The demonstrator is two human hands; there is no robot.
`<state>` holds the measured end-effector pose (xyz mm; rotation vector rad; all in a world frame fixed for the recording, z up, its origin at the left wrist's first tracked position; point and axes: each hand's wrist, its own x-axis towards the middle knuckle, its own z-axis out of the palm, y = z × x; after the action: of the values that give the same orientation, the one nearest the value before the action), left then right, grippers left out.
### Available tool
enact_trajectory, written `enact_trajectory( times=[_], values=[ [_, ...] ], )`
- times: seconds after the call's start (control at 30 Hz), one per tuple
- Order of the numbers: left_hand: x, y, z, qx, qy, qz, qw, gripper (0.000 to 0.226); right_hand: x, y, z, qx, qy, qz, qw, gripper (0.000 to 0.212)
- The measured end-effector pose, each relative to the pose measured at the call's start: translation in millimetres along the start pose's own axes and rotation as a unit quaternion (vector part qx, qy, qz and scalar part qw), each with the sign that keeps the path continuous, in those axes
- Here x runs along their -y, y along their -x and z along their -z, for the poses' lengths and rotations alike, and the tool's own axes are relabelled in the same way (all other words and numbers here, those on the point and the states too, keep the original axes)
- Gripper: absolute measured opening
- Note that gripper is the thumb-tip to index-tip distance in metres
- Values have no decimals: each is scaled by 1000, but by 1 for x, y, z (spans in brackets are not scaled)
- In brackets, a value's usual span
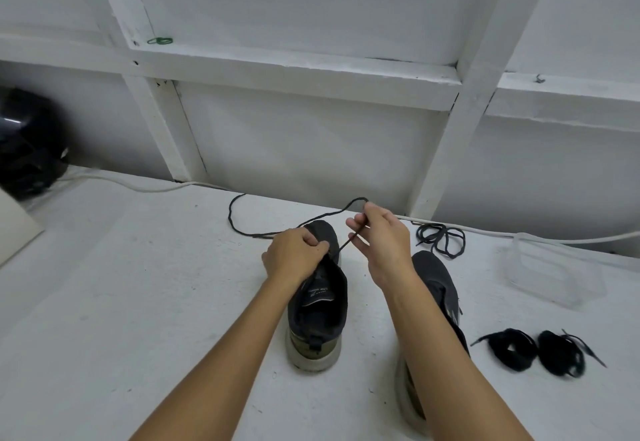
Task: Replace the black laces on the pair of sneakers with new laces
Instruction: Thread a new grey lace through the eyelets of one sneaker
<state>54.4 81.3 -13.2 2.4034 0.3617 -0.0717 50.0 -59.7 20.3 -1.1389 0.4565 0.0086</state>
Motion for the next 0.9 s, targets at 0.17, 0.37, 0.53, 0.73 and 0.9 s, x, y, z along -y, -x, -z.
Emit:
enact_trajectory(
  times=[0.17, 0.37, 0.53, 0.73, 0.9],
  values=[
    [-6, -5, 5, 15, 122, 15, 992, 13, -3, -6, 2, -22, 72, 0, 997, 11],
    [-17, -3, 28, 69, 352, -32, 933, 20, -9, 0, 1, 61, 289, 25, 955, 19],
    [-28, -4, 56, 126, 263, -173, 941, 20, -6, 10, -10, 227, 390, 58, 890, 14],
    [1, -3, 63, 118, 102, -145, 977, 38, 0, 6, -6, 223, 352, 44, 908, 29],
    [34, 13, 71, 157, 41, -171, 972, 25, 5, -1, 9, 122, 287, 19, 950, 25]
  ],
)
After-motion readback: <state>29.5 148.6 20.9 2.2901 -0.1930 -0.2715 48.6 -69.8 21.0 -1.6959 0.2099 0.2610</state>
